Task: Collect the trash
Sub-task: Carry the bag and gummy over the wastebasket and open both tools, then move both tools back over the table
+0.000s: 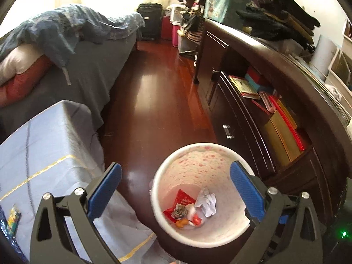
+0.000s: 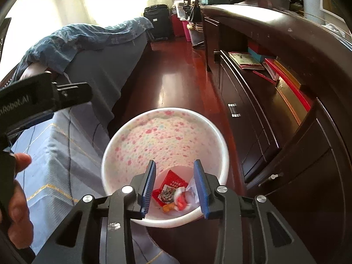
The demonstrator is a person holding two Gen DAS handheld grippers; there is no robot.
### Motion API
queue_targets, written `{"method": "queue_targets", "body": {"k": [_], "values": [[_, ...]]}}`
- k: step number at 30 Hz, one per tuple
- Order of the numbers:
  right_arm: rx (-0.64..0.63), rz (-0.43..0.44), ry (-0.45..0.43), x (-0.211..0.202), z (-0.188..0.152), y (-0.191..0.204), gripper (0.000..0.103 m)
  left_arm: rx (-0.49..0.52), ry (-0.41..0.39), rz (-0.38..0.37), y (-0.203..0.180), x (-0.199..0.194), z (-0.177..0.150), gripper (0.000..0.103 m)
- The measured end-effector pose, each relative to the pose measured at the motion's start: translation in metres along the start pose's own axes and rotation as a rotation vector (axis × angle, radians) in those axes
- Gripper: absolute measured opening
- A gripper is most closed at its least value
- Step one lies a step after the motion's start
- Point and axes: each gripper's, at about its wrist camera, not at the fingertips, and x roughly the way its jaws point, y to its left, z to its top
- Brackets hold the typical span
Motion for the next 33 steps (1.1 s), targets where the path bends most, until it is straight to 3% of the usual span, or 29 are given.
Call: {"method": "queue_targets", "body": {"k": [4,10,15,26,33], "values": [[-0.028,0.019,0.001,-0.011,-0.002,0.016,0.047,-0.032,-0.023,0.065,0.023,-0.024,-0.005,0.099],[-0.153,0.053,-0.072,-0.048,-0.004,0.065,0.073,-0.095,-0.064,0.221,0.08,-0.075,-0.022,0.099],[-0.261,0.144,-0.108,-0.078,-0.009,0.117,0.091,-0.202,-0.078,0.347,0.143,-0.116,-0.041,0.099],[-0.479,0.349,-0.077,-0.115,-0.048,0.228,0.095,-0.468,-0.104,0.614,0.294,-0.214,-0.115,0.099],[-0.587,0.41,-0.065,-0.13,-0.078,0.281,0.095,-0.612,-0.094,0.706,0.365,-0.242,-0.167,0.098]]}}
